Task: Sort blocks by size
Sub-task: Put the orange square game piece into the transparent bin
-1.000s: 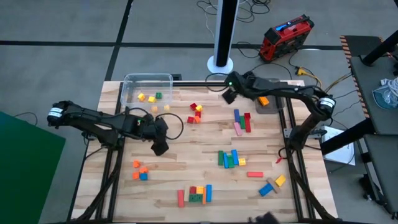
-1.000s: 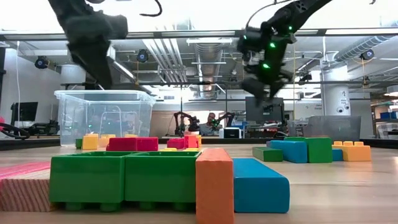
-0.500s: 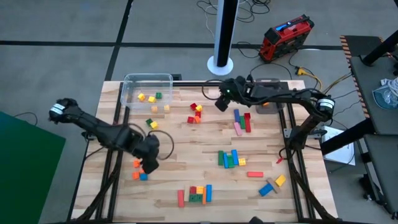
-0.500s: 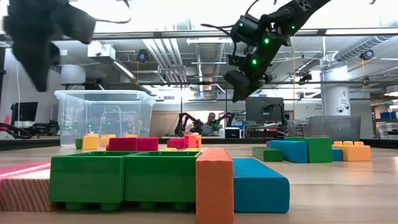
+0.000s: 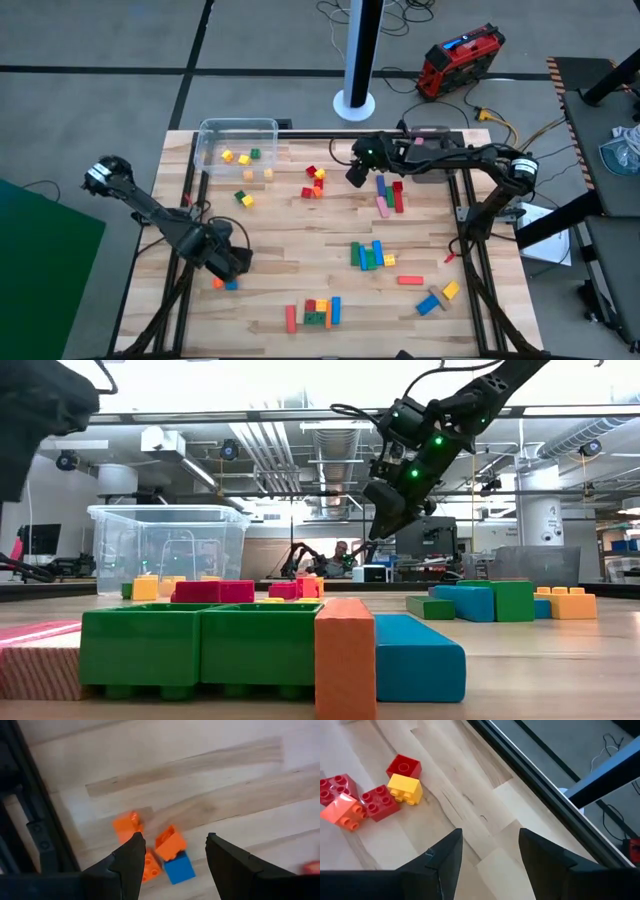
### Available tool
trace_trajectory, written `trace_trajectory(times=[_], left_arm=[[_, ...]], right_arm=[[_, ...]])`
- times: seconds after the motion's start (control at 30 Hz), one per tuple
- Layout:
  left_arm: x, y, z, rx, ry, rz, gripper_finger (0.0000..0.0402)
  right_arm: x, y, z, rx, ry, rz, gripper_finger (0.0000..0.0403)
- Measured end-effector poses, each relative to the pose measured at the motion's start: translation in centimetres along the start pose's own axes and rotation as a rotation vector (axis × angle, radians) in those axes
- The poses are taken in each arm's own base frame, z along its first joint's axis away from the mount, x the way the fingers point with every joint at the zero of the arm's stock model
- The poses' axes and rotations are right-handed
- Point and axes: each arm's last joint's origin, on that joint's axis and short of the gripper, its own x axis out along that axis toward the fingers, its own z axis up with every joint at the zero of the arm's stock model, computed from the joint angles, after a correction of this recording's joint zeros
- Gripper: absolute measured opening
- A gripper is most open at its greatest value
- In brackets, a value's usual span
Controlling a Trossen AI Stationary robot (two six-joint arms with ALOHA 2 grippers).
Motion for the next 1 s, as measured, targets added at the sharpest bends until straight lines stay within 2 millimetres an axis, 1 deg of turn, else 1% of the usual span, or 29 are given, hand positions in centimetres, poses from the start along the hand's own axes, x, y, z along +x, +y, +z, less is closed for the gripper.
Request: trace_trajectory(times=[0.2,0.37,0.53,0.63,0.83,1.0], left_arm=[[1.3,-0.6,-0.6,0.027,0.039,0.093,0.0184],[1.9,-0.5,-1.2,0.077,0.027,0.146,0.0184],[2.4,0.4,-1.6,0.068,0.012,0.159,0.0184],[3.2,1.2,-1.7,0.057,0.012,0.15,0.0184],[4.9,2.4,-1.5,0.019,0.049,0.067,0.0184],[5.7,3.0,-1.3,0.001,0.043,0.083,0.0184]], right_arm=[[0.0,0.0,0.0,-0.012,-0.001,0.005,0.0182],[0.0,0.1,0.0,-0.007,0.001,0.007,0.0178],[-0.1,0.5,-0.1,-0.005,0.0,0.017,0.0185],[-0.2,0.7,-0.1,-0.01,-0.001,0.022,0.0189],[-0.3,1.2,-0.1,-0.019,-0.002,0.033,0.0186],[-0.3,1.4,-0.1,-0.024,-0.003,0.039,0.0182]])
